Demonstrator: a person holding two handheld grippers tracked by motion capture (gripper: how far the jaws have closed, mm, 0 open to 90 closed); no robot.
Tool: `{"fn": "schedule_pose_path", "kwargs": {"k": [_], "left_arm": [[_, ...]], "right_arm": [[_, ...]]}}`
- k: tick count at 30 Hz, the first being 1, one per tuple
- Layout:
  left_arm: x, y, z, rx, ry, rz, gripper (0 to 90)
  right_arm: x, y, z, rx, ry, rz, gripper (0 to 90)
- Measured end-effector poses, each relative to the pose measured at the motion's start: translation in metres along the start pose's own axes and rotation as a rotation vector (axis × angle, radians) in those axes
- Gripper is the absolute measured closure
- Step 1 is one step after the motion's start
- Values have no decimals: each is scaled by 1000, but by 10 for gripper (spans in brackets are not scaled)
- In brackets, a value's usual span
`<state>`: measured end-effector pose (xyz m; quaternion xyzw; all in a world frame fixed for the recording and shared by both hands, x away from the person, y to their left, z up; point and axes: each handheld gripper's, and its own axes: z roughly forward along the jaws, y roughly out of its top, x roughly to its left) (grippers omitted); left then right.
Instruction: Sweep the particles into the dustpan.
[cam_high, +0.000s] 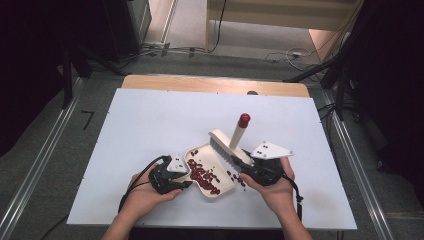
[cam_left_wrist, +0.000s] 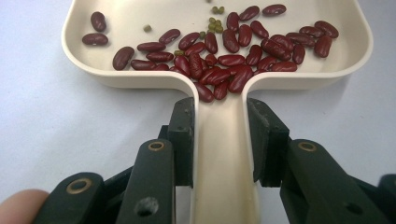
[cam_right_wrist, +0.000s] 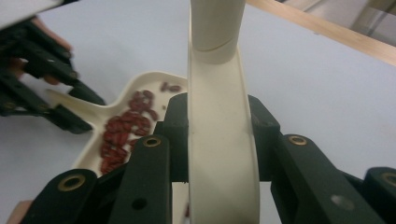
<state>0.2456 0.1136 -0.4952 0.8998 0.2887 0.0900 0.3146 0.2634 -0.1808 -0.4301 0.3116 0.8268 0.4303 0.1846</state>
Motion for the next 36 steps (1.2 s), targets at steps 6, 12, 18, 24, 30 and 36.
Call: {"fn": "schedule_pose_path", "kwargs": {"k": [6,12,18,24,30,36], "left_arm": [[-5,-4,-3,3,-6,17,662],[-11,-7,-5,5,-11,25,662],[-18,-7,-4,2,-32,32,662],[-22,-6,-3,1,-37,43,662],[-26,-6,-2,5,-34,55,662],[-28,-4,-1,11,-41,66,662]], "right_arm": [[-23,-21,-16,25,-73,72,656],[-31,-35,-26,37,-117,105,655],[-28,-49,-27,74,-136,124,656],[-19,-55,-21,99,-139,129,656],[-12,-54,-19,98,-144,134,656],[0,-50,-13,107,-136,124,656]]}}
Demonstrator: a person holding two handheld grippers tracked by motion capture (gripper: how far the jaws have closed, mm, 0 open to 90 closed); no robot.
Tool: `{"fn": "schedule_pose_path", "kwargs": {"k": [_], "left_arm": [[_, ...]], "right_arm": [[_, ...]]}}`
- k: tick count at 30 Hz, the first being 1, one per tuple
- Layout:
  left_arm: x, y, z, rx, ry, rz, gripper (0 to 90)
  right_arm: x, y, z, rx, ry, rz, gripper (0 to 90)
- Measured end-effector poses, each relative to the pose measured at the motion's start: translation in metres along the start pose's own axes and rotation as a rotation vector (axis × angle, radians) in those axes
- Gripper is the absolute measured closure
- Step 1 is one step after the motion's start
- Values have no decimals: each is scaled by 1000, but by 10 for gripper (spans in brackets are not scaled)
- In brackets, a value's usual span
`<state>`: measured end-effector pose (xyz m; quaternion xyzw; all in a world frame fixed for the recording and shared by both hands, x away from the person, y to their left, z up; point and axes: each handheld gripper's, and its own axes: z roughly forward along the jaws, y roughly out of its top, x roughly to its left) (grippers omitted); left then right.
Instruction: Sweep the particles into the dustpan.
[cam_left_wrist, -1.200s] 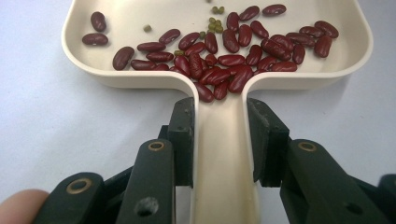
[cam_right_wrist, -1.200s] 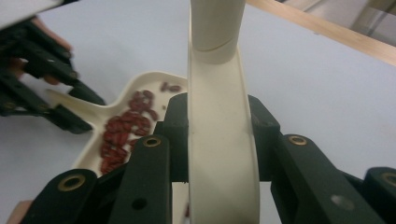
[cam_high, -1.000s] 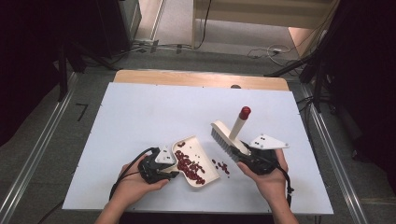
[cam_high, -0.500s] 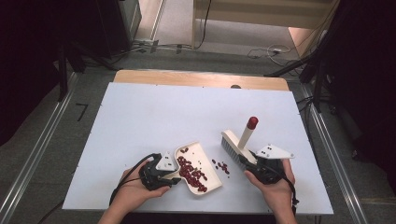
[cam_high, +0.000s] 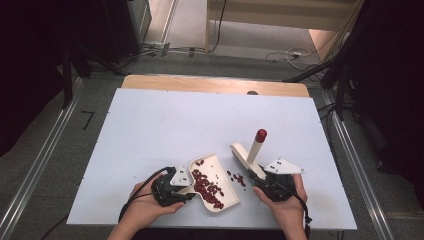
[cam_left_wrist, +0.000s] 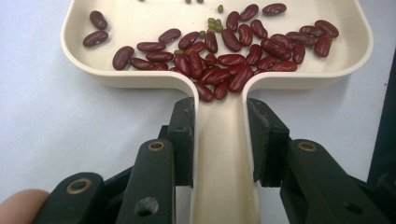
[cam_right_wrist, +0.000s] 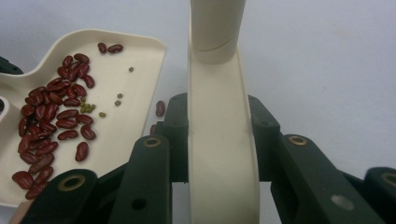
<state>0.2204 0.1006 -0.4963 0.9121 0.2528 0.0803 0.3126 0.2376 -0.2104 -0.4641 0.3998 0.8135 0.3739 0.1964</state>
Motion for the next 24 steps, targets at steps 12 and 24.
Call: {"fn": "schedule_pose_path", "kwargs": {"k": [12,24], "left_arm": [[-4,3,5,3,-11,13,662],[-4,3,6,10,-12,24,662]], "right_arm": [[19,5,4,6,17,-24,656],[46,13,6,-4,86,-77,656]]}}
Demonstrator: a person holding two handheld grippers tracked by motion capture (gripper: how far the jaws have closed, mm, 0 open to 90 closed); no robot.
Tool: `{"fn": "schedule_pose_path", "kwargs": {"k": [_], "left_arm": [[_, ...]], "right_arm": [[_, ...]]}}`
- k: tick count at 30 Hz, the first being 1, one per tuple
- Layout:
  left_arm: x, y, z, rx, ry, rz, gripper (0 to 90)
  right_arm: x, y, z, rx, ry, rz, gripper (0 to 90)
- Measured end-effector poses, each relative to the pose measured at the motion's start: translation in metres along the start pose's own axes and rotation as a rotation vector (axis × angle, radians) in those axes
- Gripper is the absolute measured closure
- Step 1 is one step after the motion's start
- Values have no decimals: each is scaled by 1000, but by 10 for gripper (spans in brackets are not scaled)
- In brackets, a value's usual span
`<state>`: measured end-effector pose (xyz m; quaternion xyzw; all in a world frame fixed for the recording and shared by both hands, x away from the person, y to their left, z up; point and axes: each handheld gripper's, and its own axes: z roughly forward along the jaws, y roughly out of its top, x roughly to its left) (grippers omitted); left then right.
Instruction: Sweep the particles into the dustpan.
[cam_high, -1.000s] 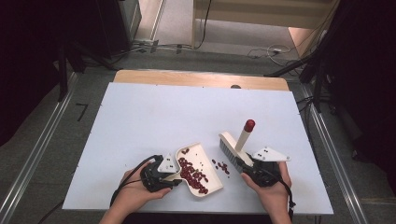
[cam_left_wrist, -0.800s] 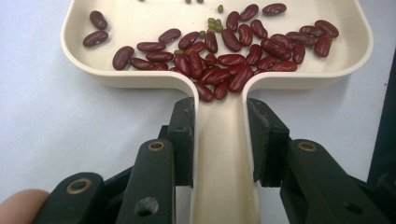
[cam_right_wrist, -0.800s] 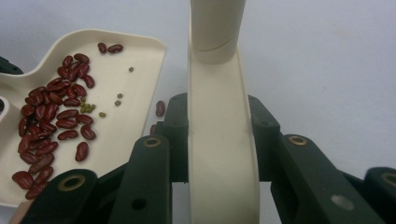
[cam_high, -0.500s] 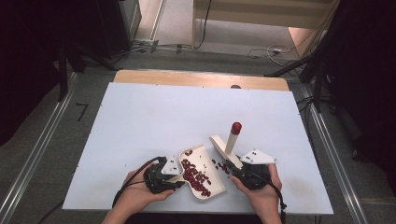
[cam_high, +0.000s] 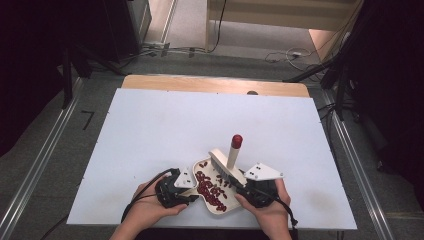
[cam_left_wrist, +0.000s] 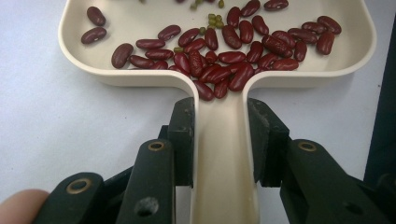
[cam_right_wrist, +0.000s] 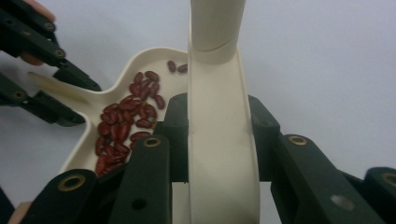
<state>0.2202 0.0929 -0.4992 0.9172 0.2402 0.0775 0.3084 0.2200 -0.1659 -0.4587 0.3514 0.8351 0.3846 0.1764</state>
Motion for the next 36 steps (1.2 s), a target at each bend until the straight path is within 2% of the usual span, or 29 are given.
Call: {"fn": "schedule_pose_path", "kwargs": {"k": [6,9,10,15,18,24,25,27,30,36], "left_arm": [[0,0,0,-2,-3,-1,662],[1,0,0,0,-3,3,662],[1,0,0,0,-2,4,662],[0,0,0,0,-1,7,662],[0,-1,-1,-3,-3,0,662],[0,-2,-3,4,-7,9,662],[-1,-2,-3,5,-8,7,662],[-1,-2,-4,12,-10,18,662],[-2,-3,-4,11,-18,22,662],[-4,-3,-3,14,-27,31,662]], "right_arm": [[17,3,5,-7,71,-40,656],[18,4,4,-20,107,-36,656],[17,5,2,-25,110,-20,656],[-3,7,-13,-65,67,22,656],[-19,4,-20,-77,21,50,656],[-42,-10,-27,-59,-76,89,656],[-44,-13,-26,-51,-97,83,656],[-46,-18,-24,-29,-130,88,656],[-44,-25,-20,-5,-132,100,656],[-21,-26,-17,0,-129,107,656]]}}
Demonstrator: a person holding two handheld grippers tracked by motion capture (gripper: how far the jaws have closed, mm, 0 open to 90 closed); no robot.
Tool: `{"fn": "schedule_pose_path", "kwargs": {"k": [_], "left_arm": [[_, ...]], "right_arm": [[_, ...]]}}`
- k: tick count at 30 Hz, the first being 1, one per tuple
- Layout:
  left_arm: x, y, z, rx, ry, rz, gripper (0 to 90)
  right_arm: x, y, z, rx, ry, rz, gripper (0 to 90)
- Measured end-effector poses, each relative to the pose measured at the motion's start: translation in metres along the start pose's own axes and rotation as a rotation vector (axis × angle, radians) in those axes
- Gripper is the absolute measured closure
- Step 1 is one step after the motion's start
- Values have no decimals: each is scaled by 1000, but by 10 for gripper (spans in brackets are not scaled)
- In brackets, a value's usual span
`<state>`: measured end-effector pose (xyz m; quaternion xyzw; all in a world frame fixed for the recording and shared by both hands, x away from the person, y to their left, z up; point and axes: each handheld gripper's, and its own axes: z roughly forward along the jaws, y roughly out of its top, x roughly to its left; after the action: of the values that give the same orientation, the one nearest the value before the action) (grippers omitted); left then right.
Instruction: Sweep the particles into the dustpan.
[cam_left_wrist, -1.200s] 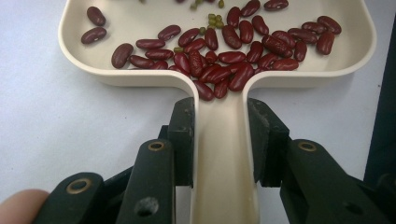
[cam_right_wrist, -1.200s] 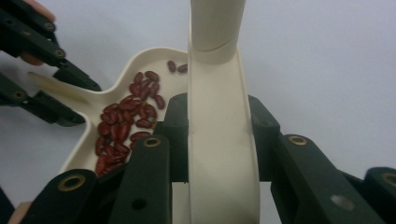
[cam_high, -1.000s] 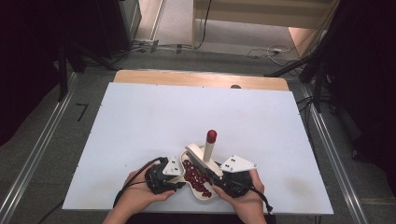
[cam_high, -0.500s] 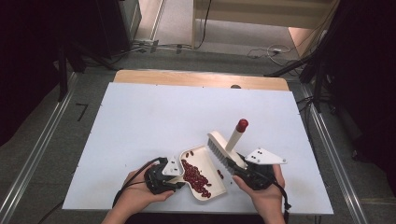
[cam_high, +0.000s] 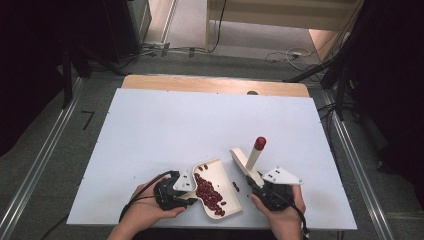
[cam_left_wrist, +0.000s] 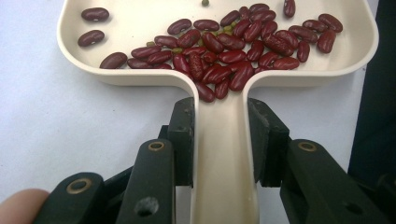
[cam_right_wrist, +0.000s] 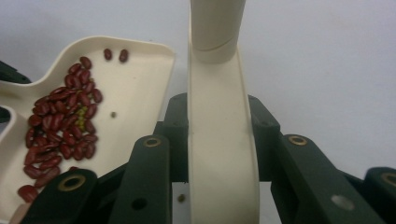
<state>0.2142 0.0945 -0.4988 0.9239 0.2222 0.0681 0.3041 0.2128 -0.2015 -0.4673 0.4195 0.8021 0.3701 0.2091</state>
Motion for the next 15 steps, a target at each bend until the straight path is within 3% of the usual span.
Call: {"fn": "schedule_pose_path", "kwargs": {"k": [8,15], "left_arm": [[-3,1,2,11,-8,15,662],[-2,1,3,11,-9,16,662]], "right_arm": [[24,2,7,-13,5,-7,655],[44,9,9,-34,74,-29,656]]}}
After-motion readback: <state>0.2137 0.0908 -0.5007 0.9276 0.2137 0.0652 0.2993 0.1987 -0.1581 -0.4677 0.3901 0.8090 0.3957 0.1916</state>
